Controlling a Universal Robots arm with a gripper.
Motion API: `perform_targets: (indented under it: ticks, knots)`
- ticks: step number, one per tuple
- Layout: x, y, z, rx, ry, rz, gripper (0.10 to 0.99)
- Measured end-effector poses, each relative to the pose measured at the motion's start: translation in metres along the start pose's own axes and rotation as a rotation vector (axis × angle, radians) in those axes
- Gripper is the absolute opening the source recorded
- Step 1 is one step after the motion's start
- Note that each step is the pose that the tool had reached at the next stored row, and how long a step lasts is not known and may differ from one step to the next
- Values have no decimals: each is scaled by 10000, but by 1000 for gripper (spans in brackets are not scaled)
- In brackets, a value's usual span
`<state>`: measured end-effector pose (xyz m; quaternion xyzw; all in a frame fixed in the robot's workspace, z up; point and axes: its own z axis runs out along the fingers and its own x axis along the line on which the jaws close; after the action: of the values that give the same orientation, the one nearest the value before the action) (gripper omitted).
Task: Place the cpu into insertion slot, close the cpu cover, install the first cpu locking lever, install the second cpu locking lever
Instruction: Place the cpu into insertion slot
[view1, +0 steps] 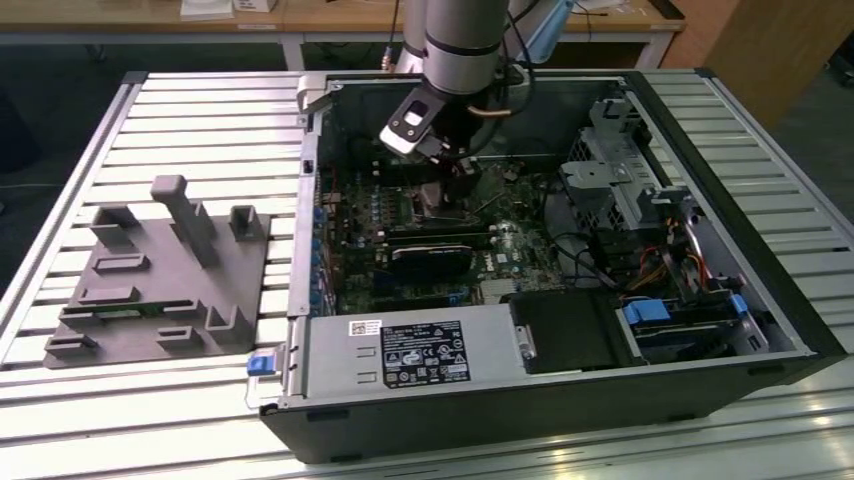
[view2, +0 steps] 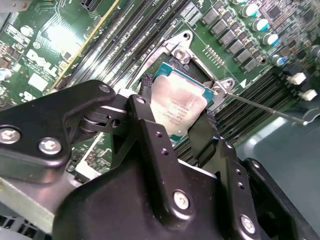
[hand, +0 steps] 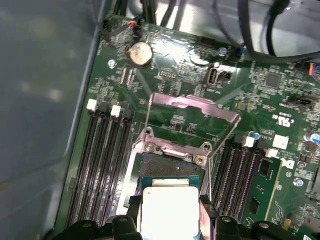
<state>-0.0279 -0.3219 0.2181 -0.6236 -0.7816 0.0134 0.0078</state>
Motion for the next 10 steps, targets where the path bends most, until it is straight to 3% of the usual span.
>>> perform_targets:
  ticks: [3, 10]
  knots:
    - [0, 0, 6, -180, -123, 331, 537]
    - [0, 1, 34, -188, -110, 1537, 537]
